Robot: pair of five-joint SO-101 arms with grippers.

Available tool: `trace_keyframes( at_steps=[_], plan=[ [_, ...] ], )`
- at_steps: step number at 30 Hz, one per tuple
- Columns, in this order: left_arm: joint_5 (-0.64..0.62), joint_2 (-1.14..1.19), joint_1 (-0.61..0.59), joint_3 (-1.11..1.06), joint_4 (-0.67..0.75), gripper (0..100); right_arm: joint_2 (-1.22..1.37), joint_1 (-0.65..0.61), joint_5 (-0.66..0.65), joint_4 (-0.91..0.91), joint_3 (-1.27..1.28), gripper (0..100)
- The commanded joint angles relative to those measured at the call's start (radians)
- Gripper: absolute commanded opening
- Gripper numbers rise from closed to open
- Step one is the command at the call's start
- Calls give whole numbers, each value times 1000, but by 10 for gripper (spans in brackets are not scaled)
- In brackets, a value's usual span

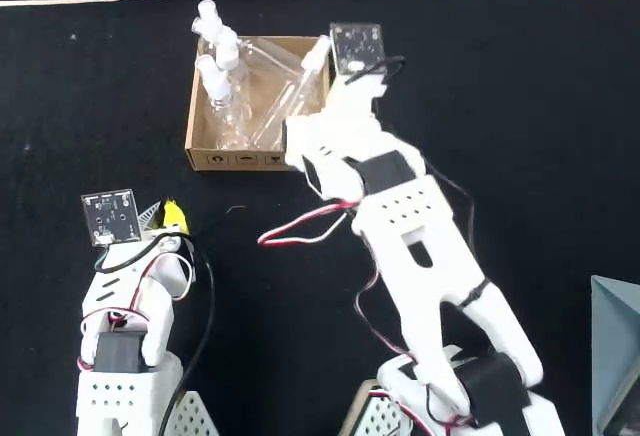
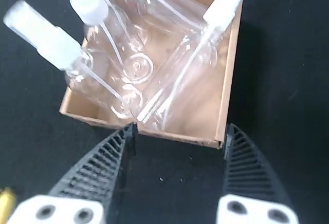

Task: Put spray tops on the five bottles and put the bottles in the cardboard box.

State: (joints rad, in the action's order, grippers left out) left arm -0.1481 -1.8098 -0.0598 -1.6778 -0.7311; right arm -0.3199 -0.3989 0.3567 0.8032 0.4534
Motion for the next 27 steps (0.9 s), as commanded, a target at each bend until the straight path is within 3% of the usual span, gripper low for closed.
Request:
trace_keyframes(
  at_steps=[1,13,27],
  plan=[
    [6,-11,-10,-22,-5,30,85,-31,54,107,-189,208],
    [6,-11,-10,-22,-5,30,438,-31,203,292,-607,208],
    [8,-11,-10,-22,-5,30,819,-28,230,318,-997,208]
  ],
)
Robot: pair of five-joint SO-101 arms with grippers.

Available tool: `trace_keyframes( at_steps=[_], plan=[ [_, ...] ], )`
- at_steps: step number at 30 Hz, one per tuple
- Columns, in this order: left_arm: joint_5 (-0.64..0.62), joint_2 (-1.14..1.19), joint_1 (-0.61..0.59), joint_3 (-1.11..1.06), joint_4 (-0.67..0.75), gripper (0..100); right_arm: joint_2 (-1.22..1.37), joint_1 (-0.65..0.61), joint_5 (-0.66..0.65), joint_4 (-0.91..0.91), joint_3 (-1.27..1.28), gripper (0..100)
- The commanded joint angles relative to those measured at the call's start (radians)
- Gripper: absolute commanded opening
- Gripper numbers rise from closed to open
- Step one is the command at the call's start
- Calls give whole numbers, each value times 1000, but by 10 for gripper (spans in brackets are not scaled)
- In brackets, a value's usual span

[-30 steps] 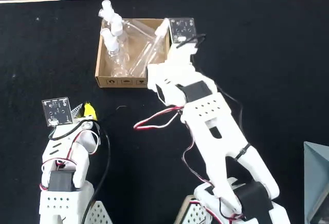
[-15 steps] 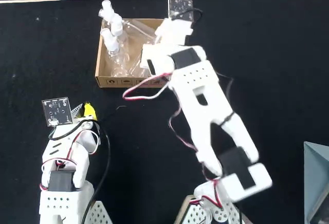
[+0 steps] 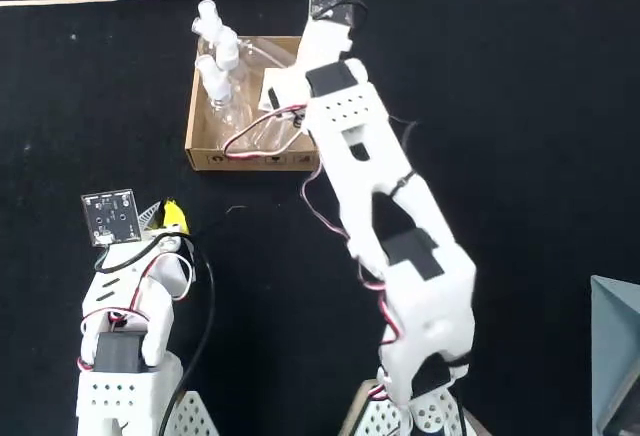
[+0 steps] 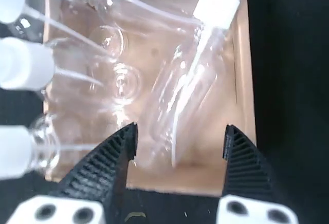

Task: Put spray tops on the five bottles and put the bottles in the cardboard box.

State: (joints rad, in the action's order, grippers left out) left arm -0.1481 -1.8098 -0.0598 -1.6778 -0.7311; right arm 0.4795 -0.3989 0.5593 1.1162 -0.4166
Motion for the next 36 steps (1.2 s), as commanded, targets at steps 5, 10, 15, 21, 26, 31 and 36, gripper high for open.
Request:
trace_keyframes(
  at_steps=[5,10,15,21,26,31,36],
  plan=[
    [8,-11,-10,-22,-5,30,139,-26,32,5,-255,209],
    [8,-11,-10,-22,-5,30,236,-23,32,6,-351,211],
    [8,-11,-10,-22,-5,30,294,-5,31,9,-407,212],
    [8,-11,-10,-22,-5,30,344,14,31,61,-475,212],
    [8,-11,-10,-22,-5,30,404,14,31,68,-538,213],
    [8,-11,-10,-22,-5,30,467,28,28,69,-608,209],
    [8,-11,-10,-22,-5,30,496,41,29,114,-656,207]
  ],
)
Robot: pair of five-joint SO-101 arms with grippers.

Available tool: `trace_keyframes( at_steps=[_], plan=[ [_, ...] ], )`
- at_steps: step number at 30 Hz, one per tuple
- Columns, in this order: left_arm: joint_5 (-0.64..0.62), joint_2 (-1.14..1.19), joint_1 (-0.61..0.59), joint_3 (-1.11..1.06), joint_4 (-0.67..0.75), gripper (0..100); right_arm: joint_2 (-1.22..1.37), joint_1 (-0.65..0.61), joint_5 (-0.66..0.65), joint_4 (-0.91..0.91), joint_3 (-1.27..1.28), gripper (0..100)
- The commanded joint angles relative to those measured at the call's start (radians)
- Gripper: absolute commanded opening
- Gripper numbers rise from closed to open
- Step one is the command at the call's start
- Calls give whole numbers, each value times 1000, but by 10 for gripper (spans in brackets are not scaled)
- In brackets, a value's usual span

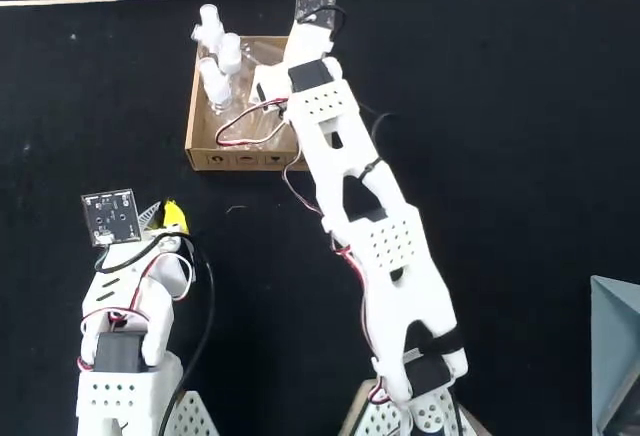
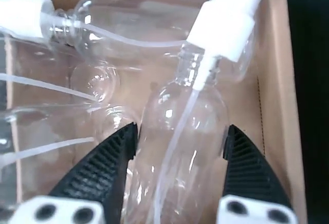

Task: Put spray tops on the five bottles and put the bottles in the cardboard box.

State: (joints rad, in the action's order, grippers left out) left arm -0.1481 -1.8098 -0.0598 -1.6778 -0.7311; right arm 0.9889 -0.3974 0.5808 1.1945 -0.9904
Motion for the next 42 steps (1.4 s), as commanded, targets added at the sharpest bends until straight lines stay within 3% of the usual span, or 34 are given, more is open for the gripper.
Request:
trace_keyframes(
  at_steps=[1,8,22,42],
  plan=[
    [8,-11,-10,-22,-5,30,-12,41,8,51,-97,194],
    [8,-11,-10,-22,-5,30,-10,63,5,98,-156,95],
    [8,-11,-10,-22,-5,30,-16,78,-3,160,-173,93],
    [8,-11,-10,-22,-5,30,-8,77,-52,460,-588,93]
  ],
)
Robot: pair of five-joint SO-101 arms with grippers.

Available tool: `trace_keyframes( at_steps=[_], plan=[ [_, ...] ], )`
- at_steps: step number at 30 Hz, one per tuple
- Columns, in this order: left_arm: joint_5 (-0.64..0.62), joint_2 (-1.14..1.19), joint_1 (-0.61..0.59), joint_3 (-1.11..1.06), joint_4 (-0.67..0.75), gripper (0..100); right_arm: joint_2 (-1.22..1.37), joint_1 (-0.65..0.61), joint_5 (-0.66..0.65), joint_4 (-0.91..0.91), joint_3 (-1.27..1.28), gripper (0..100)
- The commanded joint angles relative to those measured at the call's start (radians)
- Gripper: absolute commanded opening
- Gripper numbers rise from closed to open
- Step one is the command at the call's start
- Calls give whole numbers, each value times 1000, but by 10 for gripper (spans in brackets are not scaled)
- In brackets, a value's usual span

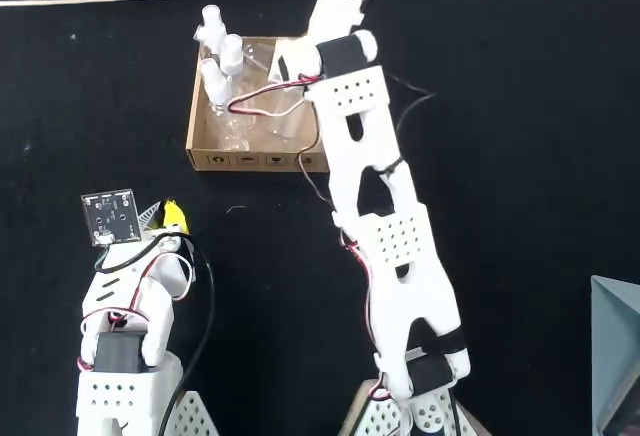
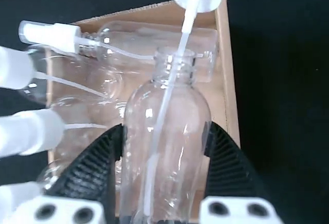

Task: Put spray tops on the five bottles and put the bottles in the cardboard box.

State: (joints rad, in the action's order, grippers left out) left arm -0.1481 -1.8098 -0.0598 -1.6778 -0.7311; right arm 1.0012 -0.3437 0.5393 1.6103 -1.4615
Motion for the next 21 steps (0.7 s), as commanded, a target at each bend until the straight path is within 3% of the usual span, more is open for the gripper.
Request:
trace_keyframes(
  at_steps=[1,21],
  plan=[
    [8,-11,-10,-22,-5,30,-21,23,-14,61,-147,93],
    [8,-11,-10,-22,-5,30,-119,6,-101,133,-216,93]
  ],
)
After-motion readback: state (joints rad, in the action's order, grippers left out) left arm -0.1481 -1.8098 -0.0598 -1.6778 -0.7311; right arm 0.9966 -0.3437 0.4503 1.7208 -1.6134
